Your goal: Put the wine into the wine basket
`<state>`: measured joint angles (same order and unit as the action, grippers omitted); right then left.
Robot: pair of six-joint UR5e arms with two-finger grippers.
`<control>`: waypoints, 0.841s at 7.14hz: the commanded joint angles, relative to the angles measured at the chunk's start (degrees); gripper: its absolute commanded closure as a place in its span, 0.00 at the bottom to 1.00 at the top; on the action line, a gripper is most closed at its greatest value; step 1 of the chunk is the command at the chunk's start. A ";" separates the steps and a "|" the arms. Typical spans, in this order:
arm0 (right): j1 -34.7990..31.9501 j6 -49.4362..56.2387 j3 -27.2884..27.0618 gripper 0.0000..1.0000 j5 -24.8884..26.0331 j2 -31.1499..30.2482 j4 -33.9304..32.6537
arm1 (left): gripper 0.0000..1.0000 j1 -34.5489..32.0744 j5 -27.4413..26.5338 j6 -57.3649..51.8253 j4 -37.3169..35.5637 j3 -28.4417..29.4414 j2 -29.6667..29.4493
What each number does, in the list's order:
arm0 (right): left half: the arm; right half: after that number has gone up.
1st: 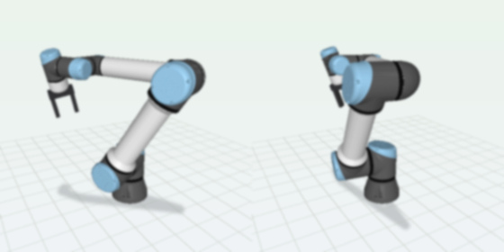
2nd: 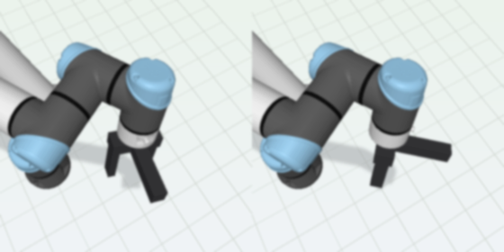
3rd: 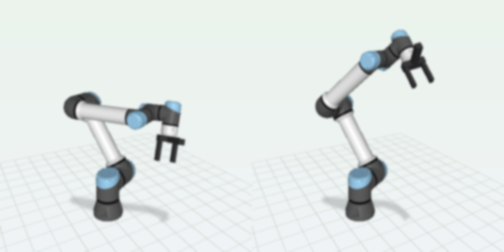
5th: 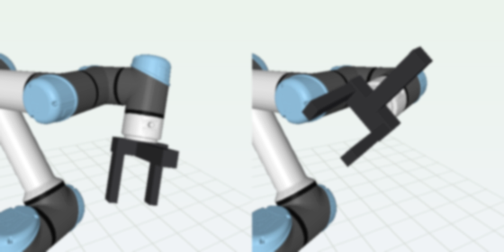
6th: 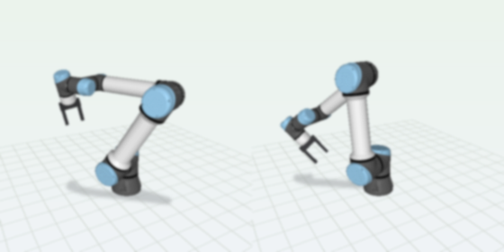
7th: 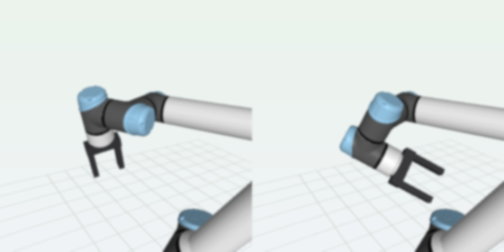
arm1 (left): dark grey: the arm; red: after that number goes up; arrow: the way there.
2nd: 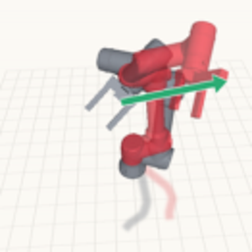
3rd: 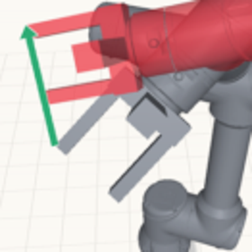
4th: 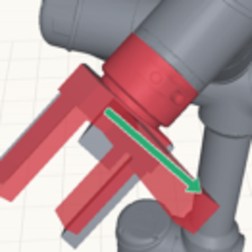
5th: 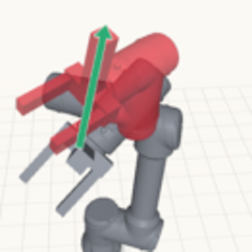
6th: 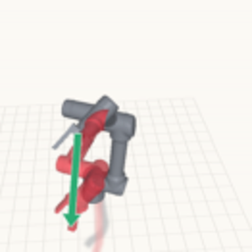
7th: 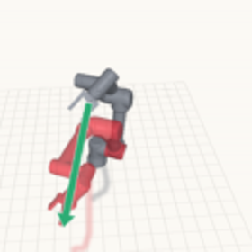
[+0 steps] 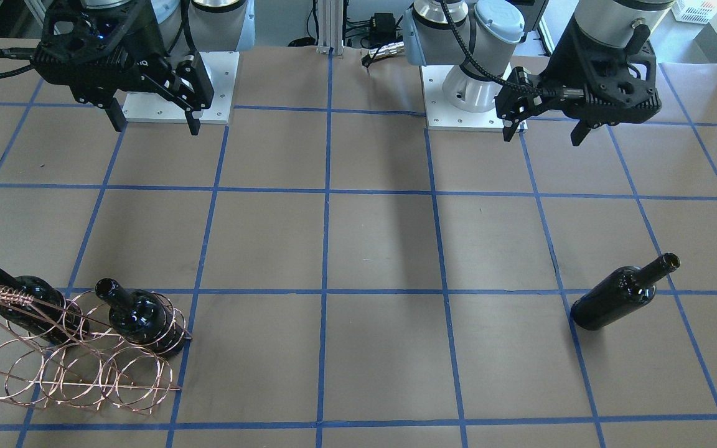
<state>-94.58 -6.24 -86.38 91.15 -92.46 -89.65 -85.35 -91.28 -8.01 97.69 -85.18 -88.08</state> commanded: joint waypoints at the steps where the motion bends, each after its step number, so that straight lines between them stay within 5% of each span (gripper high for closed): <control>1: -0.07 0.00 0.07 0.00 -0.01 0.00 0.00 | 0.00 0.00 -0.12 0.71 -0.21 -0.51 -0.25; 6: -0.07 0.00 -0.02 0.00 -0.01 0.00 0.00 | 0.00 3.07 -0.39 -0.08 0.75 -0.07 -0.16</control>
<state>-94.58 -6.24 -86.39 91.14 -92.46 -89.65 -83.89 -91.68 -7.97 97.87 -85.40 -88.19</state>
